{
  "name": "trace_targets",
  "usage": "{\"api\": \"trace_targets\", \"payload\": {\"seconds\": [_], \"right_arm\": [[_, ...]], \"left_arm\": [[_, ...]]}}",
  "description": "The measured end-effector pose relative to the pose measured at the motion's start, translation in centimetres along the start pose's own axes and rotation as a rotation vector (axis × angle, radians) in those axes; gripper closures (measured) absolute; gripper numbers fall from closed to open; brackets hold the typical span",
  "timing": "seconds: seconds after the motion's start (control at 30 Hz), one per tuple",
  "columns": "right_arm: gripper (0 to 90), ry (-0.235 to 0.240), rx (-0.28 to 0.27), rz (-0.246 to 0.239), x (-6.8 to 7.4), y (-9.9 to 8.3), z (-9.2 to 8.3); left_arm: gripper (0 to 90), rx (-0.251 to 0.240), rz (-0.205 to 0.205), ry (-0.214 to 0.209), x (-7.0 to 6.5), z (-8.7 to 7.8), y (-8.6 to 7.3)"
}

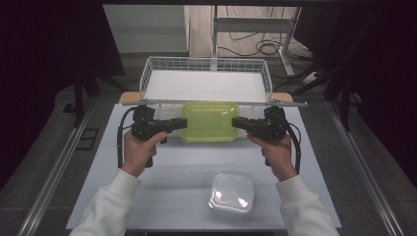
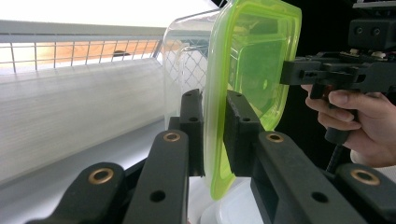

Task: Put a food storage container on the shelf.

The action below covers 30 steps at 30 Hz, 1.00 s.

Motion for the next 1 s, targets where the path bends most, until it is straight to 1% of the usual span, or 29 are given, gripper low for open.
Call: {"api": "trace_targets", "payload": {"seconds": [0.17, 0.27, 0.3, 0.5, 0.53, 0.57, 0.67, 0.8, 0.83, 1.0], "right_arm": [[79.0, 0.0, -0.004, -0.011, 0.2, 0.6, 0.0], [79.0, 0.003, -0.016, -0.016, 0.3, 1.3, -0.1], [79.0, 0.006, -0.017, -0.018, 0.4, 1.4, -0.1], [78.9, 0.004, -0.022, -0.027, 0.4, 2.2, -0.2], [78.9, 0.003, -0.022, -0.026, 0.4, 2.3, -0.2], [78.9, 0.002, -0.021, -0.026, 0.4, 2.4, -0.2], [78.8, 0.0, -0.024, -0.029, 0.3, 2.9, -0.2], [78.8, 0.004, -0.03, -0.027, 0.0, 3.5, -0.2], [78.7, 0.005, -0.029, -0.023, 0.0, 3.7, -0.1], [78.7, 0.009, -0.031, -0.017, -0.6, 4.9, 0.2]], "left_arm": [[79.5, -0.011, -0.002, -0.006, -0.1, -0.3, 0.5], [79.4, -0.018, 0.01, -0.009, -0.2, -0.5, 1.2], [79.4, -0.019, 0.007, -0.01, -0.3, -0.5, 1.4], [79.4, -0.022, 0.009, -0.016, -0.2, -0.4, 2.2], [79.4, -0.022, 0.015, -0.016, -0.1, -0.4, 2.3], [79.4, -0.023, 0.01, -0.016, -0.2, -0.4, 2.5], [79.5, -0.022, 0.015, -0.016, -0.1, -0.3, 3.0], [79.5, -0.019, 0.011, -0.017, 0.2, -0.1, 3.7], [79.6, -0.016, 0.007, -0.016, 0.2, 0.0, 4.0], [79.6, -0.01, 0.016, -0.017, 0.7, 0.3, 5.4]]}}
Point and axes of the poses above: each handheld gripper's, and its own axes: z roughly forward along the jaws, y roughly out of its top, x roughly to its left, the point moved 6 cm from there along z, roughly forward along the jaws, and after that the axes turned 9 degrees about y, right-handed, at the moved point
